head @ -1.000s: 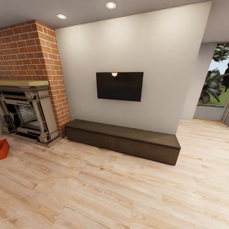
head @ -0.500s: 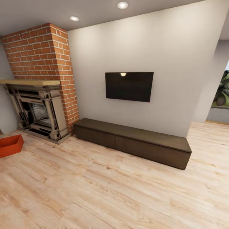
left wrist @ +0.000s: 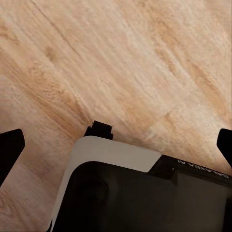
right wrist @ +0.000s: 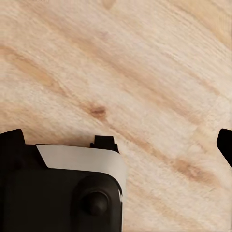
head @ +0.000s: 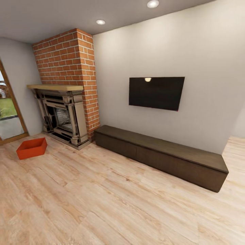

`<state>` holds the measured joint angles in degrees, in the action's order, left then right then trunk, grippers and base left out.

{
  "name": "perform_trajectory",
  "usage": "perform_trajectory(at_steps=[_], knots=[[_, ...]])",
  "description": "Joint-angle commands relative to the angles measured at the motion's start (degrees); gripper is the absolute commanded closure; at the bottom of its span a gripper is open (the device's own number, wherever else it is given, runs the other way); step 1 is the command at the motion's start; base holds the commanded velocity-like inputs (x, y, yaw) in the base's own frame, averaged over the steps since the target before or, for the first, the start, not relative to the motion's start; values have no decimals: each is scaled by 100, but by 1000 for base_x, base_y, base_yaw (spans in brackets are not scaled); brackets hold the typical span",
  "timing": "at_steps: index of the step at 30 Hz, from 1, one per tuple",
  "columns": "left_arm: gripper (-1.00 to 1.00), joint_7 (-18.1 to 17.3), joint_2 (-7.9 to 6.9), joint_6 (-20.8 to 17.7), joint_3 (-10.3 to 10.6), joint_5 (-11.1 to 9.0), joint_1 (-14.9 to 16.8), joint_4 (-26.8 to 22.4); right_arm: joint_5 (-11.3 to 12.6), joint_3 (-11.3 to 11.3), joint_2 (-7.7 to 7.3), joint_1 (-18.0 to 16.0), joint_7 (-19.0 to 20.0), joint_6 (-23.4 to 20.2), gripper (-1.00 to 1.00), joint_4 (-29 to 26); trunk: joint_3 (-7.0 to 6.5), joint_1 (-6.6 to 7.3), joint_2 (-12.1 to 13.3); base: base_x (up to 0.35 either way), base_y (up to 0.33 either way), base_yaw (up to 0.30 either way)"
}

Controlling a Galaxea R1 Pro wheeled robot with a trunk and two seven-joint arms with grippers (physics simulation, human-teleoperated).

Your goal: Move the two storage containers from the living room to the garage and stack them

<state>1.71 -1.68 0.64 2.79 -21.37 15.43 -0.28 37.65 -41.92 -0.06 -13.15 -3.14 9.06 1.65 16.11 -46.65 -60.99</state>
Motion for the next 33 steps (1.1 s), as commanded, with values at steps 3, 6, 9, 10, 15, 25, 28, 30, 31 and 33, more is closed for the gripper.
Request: perform_trajectory(at_steps=[3,6,9,10,15,25,28,30,31,33], knots=[[-100,13,1,7,29,-34,4,1,27,-44,5,-4,-17,18,-100,11,7,0,-5,5,0,300],[-100,13,1,2,29,-34,4,1,24,-45,6,-4,-14,14,-100,11,7,0,-5,182,0,300],[-100,13,1,-1,29,-34,4,1,24,-45,6,-4,-17,10,-100,11,7,0,-5,280,0,300],[-100,13,1,-1,29,-34,4,3,24,-45,6,-4,-18,9,-100,11,7,0,-5,305,0,300],[-100,13,1,-2,29,-34,4,5,24,-50,6,-4,-36,8,-100,11,7,0,-5,316,0,300],[-100,13,-2,-2,29,-42,4,10,24,-53,6,-4,-37,-4,-100,11,7,0,-5,314,0,300],[-100,13,0,-1,29,-39,4,9,24,-53,10,-4,-44,-15,-100,11,7,0,-5,222,0,300],[-100,13,0,5,29,-38,4,4,16,-62,27,-4,-59,-13,-100,11,7,0,-5,113,0,300],[-100,13,0,6,29,-37,4,3,0,-74,31,-4,-62,-17,-100,11,7,0,-5,31,0,300],[-100,13,0,6,29,-35,4,2,-119,-69,35,-4,-63,-15,-100,11,7,0,-5,13,0,300]])
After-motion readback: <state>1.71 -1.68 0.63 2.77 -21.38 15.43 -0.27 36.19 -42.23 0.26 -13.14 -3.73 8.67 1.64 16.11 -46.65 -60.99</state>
